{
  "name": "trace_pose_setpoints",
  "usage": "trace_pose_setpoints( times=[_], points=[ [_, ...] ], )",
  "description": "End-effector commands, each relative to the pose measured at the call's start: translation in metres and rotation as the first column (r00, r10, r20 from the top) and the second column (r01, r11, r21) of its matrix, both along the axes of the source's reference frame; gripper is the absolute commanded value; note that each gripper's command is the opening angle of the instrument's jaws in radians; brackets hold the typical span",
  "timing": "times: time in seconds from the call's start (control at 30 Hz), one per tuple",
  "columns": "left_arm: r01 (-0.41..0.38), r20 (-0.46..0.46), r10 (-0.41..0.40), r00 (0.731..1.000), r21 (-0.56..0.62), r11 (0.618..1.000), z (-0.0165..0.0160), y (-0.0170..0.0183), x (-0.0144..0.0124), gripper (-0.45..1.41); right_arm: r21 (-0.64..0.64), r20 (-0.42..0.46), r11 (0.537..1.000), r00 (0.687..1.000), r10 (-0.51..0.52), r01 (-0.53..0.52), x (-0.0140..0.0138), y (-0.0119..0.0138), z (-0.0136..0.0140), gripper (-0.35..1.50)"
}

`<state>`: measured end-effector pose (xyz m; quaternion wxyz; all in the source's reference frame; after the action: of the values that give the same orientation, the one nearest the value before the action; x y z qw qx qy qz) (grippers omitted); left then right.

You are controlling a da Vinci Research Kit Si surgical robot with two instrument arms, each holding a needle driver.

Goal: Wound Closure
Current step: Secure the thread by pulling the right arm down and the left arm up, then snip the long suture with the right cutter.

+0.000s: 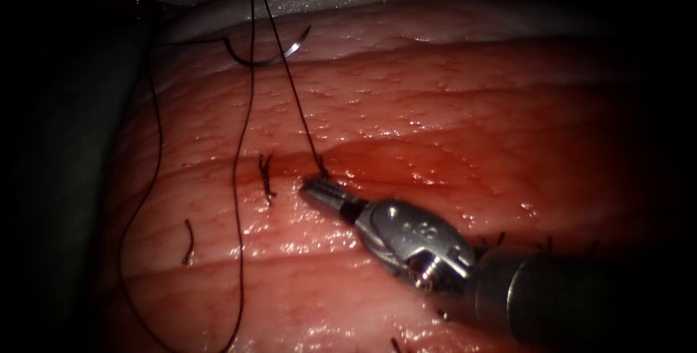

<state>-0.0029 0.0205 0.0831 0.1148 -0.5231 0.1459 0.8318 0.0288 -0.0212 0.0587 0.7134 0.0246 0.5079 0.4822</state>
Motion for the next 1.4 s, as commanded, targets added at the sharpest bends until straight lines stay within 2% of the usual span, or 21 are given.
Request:
trace_pose_setpoints(
  times=[0.03, 0.13, 0.2, 0.33, 0.47, 0.93, 1.0, 1.03, 1.1, 1.13, 1.23, 1.3, 1.4],
  points=[
    [0.002, 0.002, -0.002, 1.000, 0.002, 1.000, 0.0006, 0.0006, -0.0006, -0.45, -0.108, 0.021, 0.991, 0.997, -0.072, 0.073, 0.0003, 0.0002, 0.0010, -0.35],
    [0.005, -0.002, -0.005, 1.000, 0.004, 1.000, 0.0009, 0.0011, -0.0009, -0.45, -0.287, 0.038, 0.934, 0.977, -0.212, 0.214, 0.0000, 0.0003, 0.0013, -0.35],
    [0.007, -0.002, -0.007, 1.000, 0.005, 1.000, 0.0010, 0.0014, -0.0012, -0.45, -0.356, 0.044, 0.897, 0.963, -0.266, 0.264, -0.0002, 0.0004, 0.0015, -0.35],
    [0.011, 0.001, -0.011, 1.000, 0.008, 1.000, 0.0012, 0.0021, -0.0015, -0.45, -0.428, 0.022, 0.842, 0.935, -0.354, 0.329, -0.0002, 0.0001, 0.0015, -0.35],
    [0.016, 0.004, -0.016, 1.000, 0.016, 1.000, 0.0015, 0.0030, -0.0016, -0.45, -0.446, 0.019, 0.818, 0.918, -0.397, 0.363, -0.0002, -0.0002, 0.0014, -0.35],
    [0.021, 0.005, -0.021, 1.000, 0.006, 1.000, 0.0024, 0.0041, -0.0011, -0.45, -0.439, 0.031, 0.791, 0.887, -0.461, 0.426, 0.0006, -0.0030, 0.0005, -0.35],
    [0.017, 0.012, -0.017, 1.000, 0.005, 1.000, 0.0023, 0.0038, -0.0011, -0.45, -0.435, 0.043, 0.802, 0.899, -0.436, 0.410, 0.0006, -0.0028, 0.0004, -0.35],
    [0.011, 0.021, -0.011, 1.000, 0.003, 1.000, 0.0021, 0.0037, -0.0011, -0.45, -0.445, 0.051, 0.809, 0.913, -0.405, 0.383, 0.0005, -0.0026, 0.0004, -0.35],
    [-0.002, 0.041, 0.002, 0.999, 0.001, 1.000, 0.0014, 0.0030, -0.0012, -0.45, -0.437, 0.011, 0.852, 0.949, -0.315, 0.288, 0.0005, -0.0021, 0.0003, -0.35],
    [-0.006, 0.054, 0.006, 0.999, 0.005, 1.000, 0.0010, 0.0027, -0.0012, -0.45, -0.434, -0.006, 0.867, 0.962, -0.274, 0.245, 0.0004, -0.0018, 0.0002, -0.18],
    [-0.031, 0.097, 0.030, 0.995, 0.006, 0.999, -0.0011, 0.0013, -0.0015, -0.45, -0.412, -0.066, 0.902, 0.983, -0.171, 0.129, -0.0002, -0.0009, -0.0002, 0.64],
    [-0.040, 0.116, 0.039, 0.993, 0.012, 0.999, -0.0030, 0.0003, -0.0018, -0.45, -0.397, -0.050, 0.913, 0.991, -0.124, 0.094, -0.0007, -0.0004, -0.0005, 1.20],
    [-0.055, 0.145, 0.051, 0.988, 0.024, 0.998, -0.0061, -0.0009, -0.0021, -0.45, -0.388, -0.031, 0.918, 0.994, -0.106, 0.086, -0.0012, -0.0001, -0.0010, 1.33]
  ],
)
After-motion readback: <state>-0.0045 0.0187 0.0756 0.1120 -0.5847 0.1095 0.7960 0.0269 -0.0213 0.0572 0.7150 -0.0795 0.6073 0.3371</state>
